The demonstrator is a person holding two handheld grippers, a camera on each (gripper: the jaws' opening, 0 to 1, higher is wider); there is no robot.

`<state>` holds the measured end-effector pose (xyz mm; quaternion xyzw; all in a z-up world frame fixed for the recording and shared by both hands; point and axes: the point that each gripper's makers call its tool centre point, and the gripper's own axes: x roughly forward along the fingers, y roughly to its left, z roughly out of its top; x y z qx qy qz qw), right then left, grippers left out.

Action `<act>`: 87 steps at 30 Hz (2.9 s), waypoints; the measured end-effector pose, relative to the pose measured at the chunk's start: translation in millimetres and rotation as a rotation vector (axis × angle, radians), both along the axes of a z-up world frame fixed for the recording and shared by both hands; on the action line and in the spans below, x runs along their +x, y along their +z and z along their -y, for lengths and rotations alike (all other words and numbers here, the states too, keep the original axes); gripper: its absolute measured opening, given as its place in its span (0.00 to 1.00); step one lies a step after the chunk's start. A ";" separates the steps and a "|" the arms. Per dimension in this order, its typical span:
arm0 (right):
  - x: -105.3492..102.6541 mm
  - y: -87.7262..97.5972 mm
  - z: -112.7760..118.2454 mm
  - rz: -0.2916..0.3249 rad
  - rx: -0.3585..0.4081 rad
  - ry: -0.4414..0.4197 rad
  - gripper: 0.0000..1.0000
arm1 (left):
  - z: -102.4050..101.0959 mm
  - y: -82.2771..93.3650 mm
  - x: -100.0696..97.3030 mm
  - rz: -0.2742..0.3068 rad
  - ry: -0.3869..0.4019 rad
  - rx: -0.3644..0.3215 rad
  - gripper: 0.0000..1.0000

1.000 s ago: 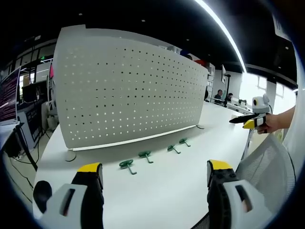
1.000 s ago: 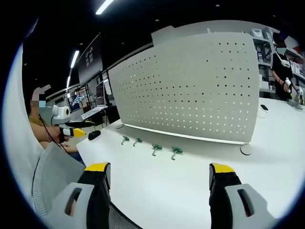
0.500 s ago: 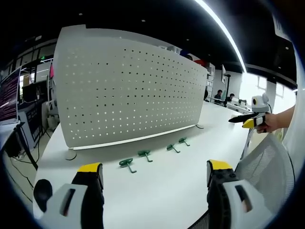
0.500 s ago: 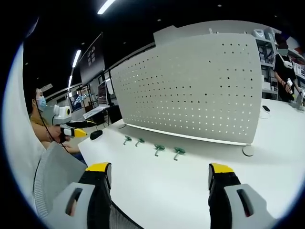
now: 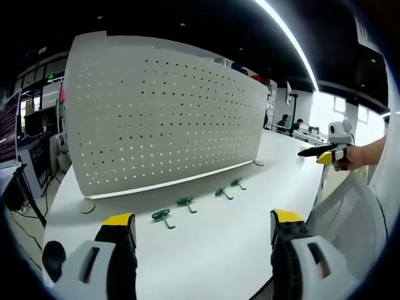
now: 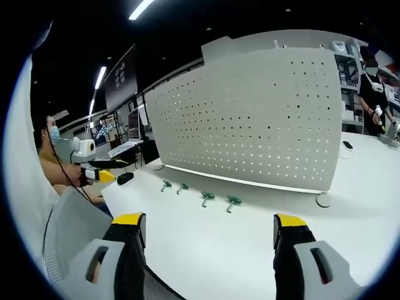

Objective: Insert the hook assembly into the mounting plate slot until the hook locks in place.

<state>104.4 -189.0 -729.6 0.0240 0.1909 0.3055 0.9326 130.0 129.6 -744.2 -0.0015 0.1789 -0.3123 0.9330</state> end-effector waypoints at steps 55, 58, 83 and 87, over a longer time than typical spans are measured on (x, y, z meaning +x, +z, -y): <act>9.4 -4.3 0.3 0.032 -0.019 -0.013 0.81 | 9.7 -41.1 61.1 -0.117 -0.316 0.326 0.87; 9.7 -5.0 0.2 0.031 -0.016 -0.012 0.80 | 9.8 -45.1 63.9 -0.123 -0.342 0.354 0.86; 5.0 -6.9 -2.6 0.028 -0.008 -0.004 0.79 | 7.7 -85.8 81.1 -0.184 -0.585 0.596 0.81; 3.9 -7.5 -3.0 0.024 -0.013 -0.004 0.79 | 7.9 -91.2 84.5 -0.201 -0.628 0.634 0.80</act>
